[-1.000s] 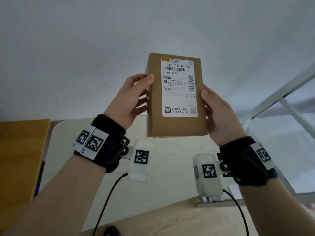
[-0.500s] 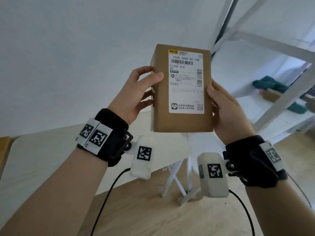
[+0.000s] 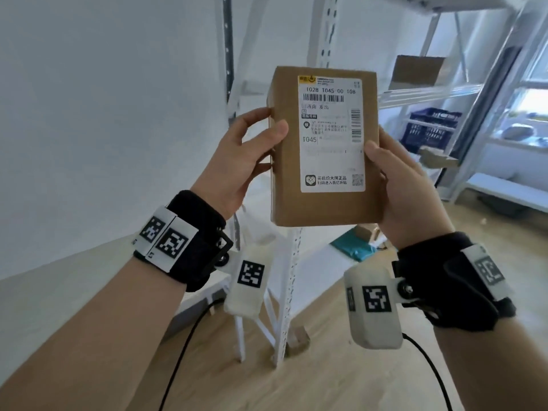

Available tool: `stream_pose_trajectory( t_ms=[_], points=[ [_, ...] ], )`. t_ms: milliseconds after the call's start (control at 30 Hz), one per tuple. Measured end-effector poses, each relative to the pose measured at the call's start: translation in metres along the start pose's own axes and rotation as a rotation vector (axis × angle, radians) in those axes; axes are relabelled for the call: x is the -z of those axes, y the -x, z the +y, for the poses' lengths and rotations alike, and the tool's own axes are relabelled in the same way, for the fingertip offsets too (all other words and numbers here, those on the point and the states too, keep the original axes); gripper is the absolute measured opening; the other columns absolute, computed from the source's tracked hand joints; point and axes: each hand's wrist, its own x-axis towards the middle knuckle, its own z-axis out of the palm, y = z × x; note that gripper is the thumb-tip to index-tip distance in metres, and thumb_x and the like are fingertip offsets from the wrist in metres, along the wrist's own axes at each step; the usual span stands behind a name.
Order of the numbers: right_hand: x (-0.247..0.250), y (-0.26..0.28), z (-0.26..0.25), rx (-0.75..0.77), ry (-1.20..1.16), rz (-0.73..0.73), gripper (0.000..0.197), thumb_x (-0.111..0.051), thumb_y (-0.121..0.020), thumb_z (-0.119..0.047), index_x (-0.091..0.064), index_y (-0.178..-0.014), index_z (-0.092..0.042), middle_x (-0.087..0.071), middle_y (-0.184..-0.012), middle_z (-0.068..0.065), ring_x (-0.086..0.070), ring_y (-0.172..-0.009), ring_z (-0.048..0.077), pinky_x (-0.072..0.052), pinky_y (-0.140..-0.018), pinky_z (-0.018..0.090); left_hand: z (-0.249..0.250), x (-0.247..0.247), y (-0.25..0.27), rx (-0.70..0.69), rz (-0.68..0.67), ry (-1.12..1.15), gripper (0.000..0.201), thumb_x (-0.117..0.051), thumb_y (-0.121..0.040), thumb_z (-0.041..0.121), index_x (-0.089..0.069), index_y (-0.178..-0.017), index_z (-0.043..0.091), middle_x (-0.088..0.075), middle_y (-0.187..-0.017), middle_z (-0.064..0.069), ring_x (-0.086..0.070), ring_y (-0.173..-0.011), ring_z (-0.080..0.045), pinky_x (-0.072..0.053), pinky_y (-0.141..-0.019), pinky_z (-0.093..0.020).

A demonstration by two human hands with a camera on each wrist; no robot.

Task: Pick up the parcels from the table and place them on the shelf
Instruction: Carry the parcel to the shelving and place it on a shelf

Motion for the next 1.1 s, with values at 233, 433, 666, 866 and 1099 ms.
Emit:
stream_pose_trajectory(
  t_ms=[233, 433, 666, 866, 1099],
  points=[
    [0.064, -0.028, -0.043, 0.136, -0.046, 0.121, 0.041, -0.049, -0.096, -0.017, -0.053, -0.136, -0.023, -0.068, -0.126, 0.000, -0.067, -0.113, 0.020, -0.056, -0.091, 0.042, 0.005, -0.082, -0.043, -0.098, -0.096, 0.035, 0.044, -0.055, -0.095, 0.026, -0.053, -0.136, 0.012, -0.068, -0.116, 0.000, -0.065, -0.104, -0.011, -0.051, -0.093, -0.026],
    [0.111, -0.090, -0.064, 0.200, -0.055, 0.241, 0.025, -0.060, -0.090, -0.021, -0.054, -0.115, -0.017, -0.068, -0.117, 0.009, -0.070, -0.090, 0.021, -0.058, -0.083, 0.052, -0.006, -0.138, -0.099, -0.214, -0.097, 0.091, 0.029, -0.053, -0.094, 0.015, -0.059, -0.123, 0.017, -0.070, -0.106, 0.004, -0.065, -0.100, -0.010, -0.049, -0.097, -0.025],
    [0.171, -0.192, -0.090, 0.289, 0.030, 0.096, 0.032, -0.053, -0.096, -0.017, -0.052, -0.127, -0.012, -0.069, -0.105, -0.002, -0.067, -0.082, 0.006, -0.059, -0.076, 0.038, -0.017, -0.190, -0.202, -0.318, -0.071, 0.194, 0.041, -0.049, -0.094, 0.011, -0.054, -0.135, 0.011, -0.068, -0.119, -0.004, -0.064, -0.099, -0.011, -0.049, -0.087, -0.023],
    [0.210, -0.290, -0.094, 0.310, -0.011, -0.057, 0.036, -0.049, -0.097, -0.013, -0.054, -0.132, -0.017, -0.068, -0.122, 0.004, -0.067, -0.092, 0.009, -0.056, -0.071, 0.025, -0.027, -0.222, -0.291, -0.392, -0.025, 0.127, 0.044, -0.047, -0.094, 0.014, -0.052, -0.138, 0.011, -0.067, -0.120, 0.001, -0.063, -0.099, -0.008, -0.049, -0.080, -0.018],
    [0.245, -0.393, -0.079, 0.256, 0.028, -0.280, 0.046, -0.047, -0.098, -0.015, -0.046, -0.143, -0.024, -0.063, -0.134, -0.001, -0.060, -0.122, 0.017, -0.054, -0.090, 0.029, -0.047, -0.245, -0.362, -0.426, 0.069, -0.029, 0.031, -0.042, -0.095, 0.013, -0.064, -0.115, 0.020, -0.070, -0.109, 0.008, -0.063, -0.093, -0.004, -0.047, -0.073, -0.012]
  ],
)
